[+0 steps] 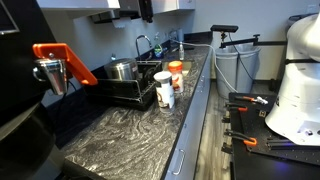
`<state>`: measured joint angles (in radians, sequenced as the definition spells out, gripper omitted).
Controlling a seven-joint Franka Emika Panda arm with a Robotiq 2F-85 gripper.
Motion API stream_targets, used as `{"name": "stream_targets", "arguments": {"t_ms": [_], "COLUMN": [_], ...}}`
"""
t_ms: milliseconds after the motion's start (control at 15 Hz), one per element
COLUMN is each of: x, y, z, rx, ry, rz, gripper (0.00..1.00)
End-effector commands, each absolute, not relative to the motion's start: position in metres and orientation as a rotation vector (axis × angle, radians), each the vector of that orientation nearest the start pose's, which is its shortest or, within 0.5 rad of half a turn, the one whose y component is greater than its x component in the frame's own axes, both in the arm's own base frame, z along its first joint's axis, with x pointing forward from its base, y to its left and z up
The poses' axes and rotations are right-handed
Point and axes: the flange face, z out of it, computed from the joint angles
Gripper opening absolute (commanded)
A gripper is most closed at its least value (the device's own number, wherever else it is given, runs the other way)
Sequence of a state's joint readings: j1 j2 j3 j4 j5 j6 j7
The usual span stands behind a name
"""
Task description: Pick up the pen and put it on the countertop.
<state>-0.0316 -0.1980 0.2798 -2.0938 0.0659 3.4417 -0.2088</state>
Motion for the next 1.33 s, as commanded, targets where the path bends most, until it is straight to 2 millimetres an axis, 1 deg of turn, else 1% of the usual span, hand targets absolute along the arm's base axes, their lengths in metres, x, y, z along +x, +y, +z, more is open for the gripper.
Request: {"name": "stream_targets", "arguments": {"t_ms": [0, 267, 467, 600, 867, 1067, 1267], "x": [0.490, 0.477, 0.465, 0.460, 0.451, 0.448, 0.448], "y": [0.145, 0.155, 0.156, 0.158, 0.166, 0.171, 0.165], "z": [0.692, 0.679, 0.672, 0.665, 0.648, 0.633, 0.617], "rx": [-2.203, -2.237, -2.263, -2.305, -2.382, -2.399, -2.415], "ry": [-0.472, -0.512, -0.537, -0.571, -0.650, -0.711, -0.760], "rz": [-2.141, -2.088, -2.060, -2.010, -1.849, -1.702, -1.559], "gripper": [0.04, 0.04, 0.04, 0.04, 0.04, 0.04, 0.04]}}
